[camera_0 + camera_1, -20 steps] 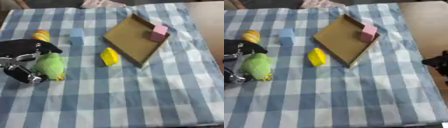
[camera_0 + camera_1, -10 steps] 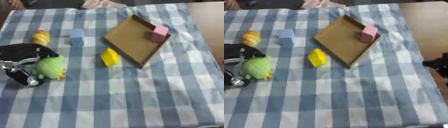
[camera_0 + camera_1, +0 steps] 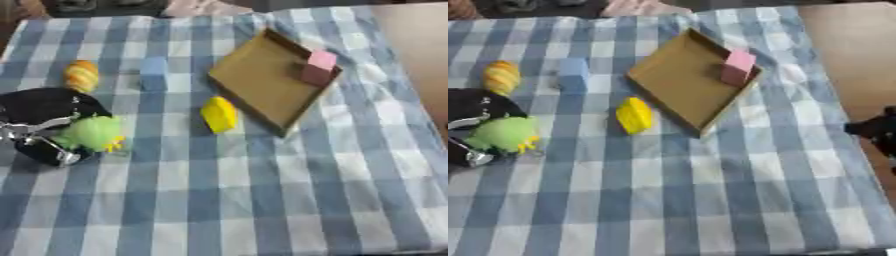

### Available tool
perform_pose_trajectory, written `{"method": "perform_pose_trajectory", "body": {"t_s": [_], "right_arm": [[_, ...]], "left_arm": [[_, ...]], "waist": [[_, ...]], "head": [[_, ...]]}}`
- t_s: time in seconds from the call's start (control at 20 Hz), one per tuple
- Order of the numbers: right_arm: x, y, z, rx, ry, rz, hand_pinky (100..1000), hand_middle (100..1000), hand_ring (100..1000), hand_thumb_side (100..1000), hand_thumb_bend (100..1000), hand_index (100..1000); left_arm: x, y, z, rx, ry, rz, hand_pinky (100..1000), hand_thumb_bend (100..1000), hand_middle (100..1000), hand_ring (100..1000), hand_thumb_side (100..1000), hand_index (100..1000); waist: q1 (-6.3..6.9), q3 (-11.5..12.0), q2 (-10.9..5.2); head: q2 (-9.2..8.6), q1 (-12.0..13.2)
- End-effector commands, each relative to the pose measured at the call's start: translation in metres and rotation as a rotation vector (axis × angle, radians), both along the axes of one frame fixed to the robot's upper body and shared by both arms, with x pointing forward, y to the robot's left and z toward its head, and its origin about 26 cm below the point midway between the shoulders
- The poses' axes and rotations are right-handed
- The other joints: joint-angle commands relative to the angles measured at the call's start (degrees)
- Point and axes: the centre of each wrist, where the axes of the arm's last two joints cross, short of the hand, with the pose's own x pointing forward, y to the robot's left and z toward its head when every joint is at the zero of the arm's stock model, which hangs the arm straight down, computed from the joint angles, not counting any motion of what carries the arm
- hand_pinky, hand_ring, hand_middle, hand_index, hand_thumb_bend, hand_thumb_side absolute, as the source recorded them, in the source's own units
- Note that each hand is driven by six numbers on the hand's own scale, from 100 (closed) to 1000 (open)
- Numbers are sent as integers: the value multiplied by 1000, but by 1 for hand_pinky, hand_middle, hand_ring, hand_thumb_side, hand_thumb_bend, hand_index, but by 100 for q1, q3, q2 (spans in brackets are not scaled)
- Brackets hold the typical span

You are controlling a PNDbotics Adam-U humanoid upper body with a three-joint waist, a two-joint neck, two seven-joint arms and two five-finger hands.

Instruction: Pick up objects on the table and place them in the box.

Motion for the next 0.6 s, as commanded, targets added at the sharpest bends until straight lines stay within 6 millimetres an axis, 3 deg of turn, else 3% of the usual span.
{"method": "perform_pose_trajectory", "body": {"t_s": [0.05, 0.3, 0.4, 0.6], "right_arm": [[-2, -1, 7, -17, -17, -2, 904, 734, 803, 528, 100, 899], [-2, 0, 7, -17, -14, -3, 904, 735, 804, 528, 100, 899], [-2, 0, 6, -15, -10, -2, 904, 735, 804, 529, 100, 899], [-3, -1, 5, -12, 0, 8, 903, 736, 805, 529, 100, 899]], "left_arm": [[-2, -2, 19, -43, -56, -10, 891, 100, 747, 843, 257, 862], [-4, -7, 27, -86, -72, -11, 871, 100, 730, 817, 254, 849], [-4, -11, 33, -107, -93, -29, 804, 100, 643, 735, 245, 814], [-5, -44, 66, -249, -237, -206, 787, 100, 603, 705, 254, 799]], "waist": [[-3, 12, -84], [2, 8, -93], [-10, -22, -126], [-6, -71, -234]], "head": [[-58, 14], [-56, 17], [-32, 19], [53, 6]]}}
